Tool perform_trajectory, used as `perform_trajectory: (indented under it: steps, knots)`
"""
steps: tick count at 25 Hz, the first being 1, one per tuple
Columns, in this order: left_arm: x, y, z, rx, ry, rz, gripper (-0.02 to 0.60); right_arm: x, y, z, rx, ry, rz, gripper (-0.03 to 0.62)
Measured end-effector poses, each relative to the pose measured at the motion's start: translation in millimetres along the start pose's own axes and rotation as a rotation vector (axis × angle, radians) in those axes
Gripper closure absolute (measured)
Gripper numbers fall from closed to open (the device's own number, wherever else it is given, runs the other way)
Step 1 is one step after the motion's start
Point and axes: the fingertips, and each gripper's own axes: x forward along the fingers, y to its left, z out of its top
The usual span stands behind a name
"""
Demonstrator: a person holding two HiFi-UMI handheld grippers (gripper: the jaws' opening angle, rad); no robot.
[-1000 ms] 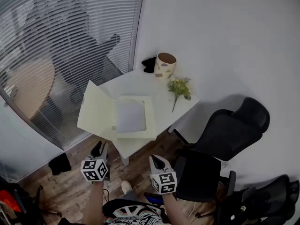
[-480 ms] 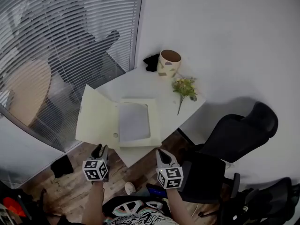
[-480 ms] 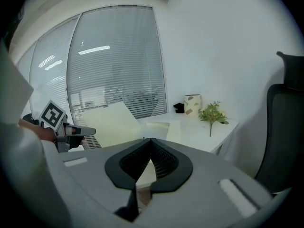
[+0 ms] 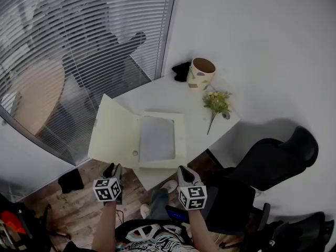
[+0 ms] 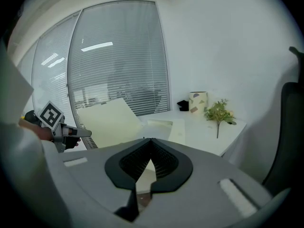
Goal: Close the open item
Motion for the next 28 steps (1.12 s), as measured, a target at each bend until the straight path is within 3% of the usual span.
perform_trajectory:
  steps: [9, 16, 28]
  knots:
    - [-1.4, 14.3, -8.8, -0.073, -0.015, 0.064, 0.406, 17.5, -16.3, -12.8, -0.001, 0.038, 0.018, 0.594]
    - [3.3, 26.0, 8.1, -0.129, -0.069, 0.087, 0.407, 32.5, -24.5, -26.2, -0.008, 0.083, 0.033, 0.594]
    - [10.7, 28.2, 25.7, -0.137, -0.143, 0.139, 0.424, 39.7, -44.4, -56.4, -0.030, 0.145, 0.044, 0.594]
